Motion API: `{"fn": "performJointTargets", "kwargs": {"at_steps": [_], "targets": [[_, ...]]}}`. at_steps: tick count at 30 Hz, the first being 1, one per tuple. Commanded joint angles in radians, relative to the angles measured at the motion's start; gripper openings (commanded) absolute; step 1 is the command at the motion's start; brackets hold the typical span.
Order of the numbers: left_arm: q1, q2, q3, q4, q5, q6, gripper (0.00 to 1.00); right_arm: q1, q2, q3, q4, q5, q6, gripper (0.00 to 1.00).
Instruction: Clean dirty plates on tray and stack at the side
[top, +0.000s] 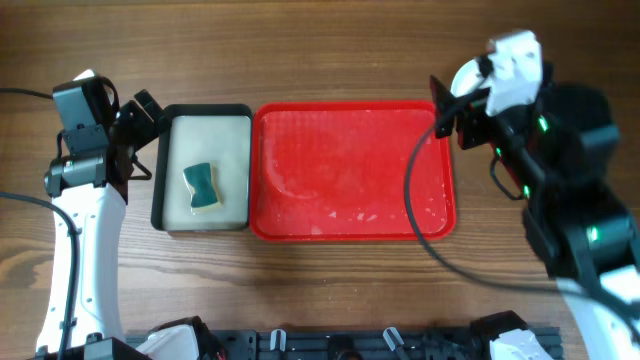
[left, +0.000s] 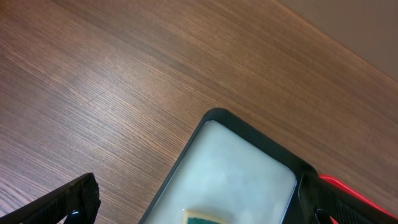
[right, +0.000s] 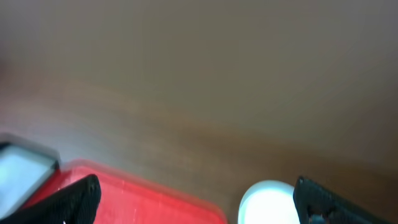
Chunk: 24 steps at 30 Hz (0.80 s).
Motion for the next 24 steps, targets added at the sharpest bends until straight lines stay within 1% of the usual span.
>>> {"fn": "performJointTargets", "kwargs": {"at_steps": [1, 2, 4, 7, 11, 16, 20, 22, 24], "targets": [[0.004, 0.002, 0.006, 0.003, 0.001, -0.009, 1.0, 0.002, -0.18, -0.212, 0.172, 0.013, -0.012, 1.0], [0.004, 0.002, 0.006, 0.003, 0.001, -0.009, 1.0, 0.002, -0.232, -0.275, 0.228, 0.008, -0.01, 1.0], [0.004, 0.002, 0.006, 0.003, 0.001, -0.009, 1.0, 0.002, -0.392, -0.46, 0.366, -0.021, -0.009, 1.0], [0.004, 0.002, 0.006, 0.003, 0.001, -0.009, 1.0, -0.006, -0.588, -0.668, 0.487, -0.029, -0.01, 1.0], [0.004, 0.002, 0.006, 0.003, 0.001, -0.009, 1.0, -0.062, -0.795, -0.879, 0.603, -0.078, -0.01, 1.0], [0.004, 0.002, 0.006, 0.003, 0.001, -0.009, 1.0, -0.149, -0.956, -1.067, 0.759, -0.168, 0.002, 1.0], [0.004, 0.002, 0.006, 0.003, 0.0, -0.009, 1.0, -0.208, -1.019, -1.124, 0.742, -0.168, 0.081, 1.0], [0.004, 0.002, 0.006, 0.003, 0.001, -0.009, 1.0, -0.24, -1.019, -1.136, 0.716, -0.169, 0.128, 1.0], [0.004, 0.002, 0.006, 0.003, 0.001, -0.009, 1.0, -0.272, -1.019, -1.139, 0.674, -0.195, 0.131, 1.0]]}}
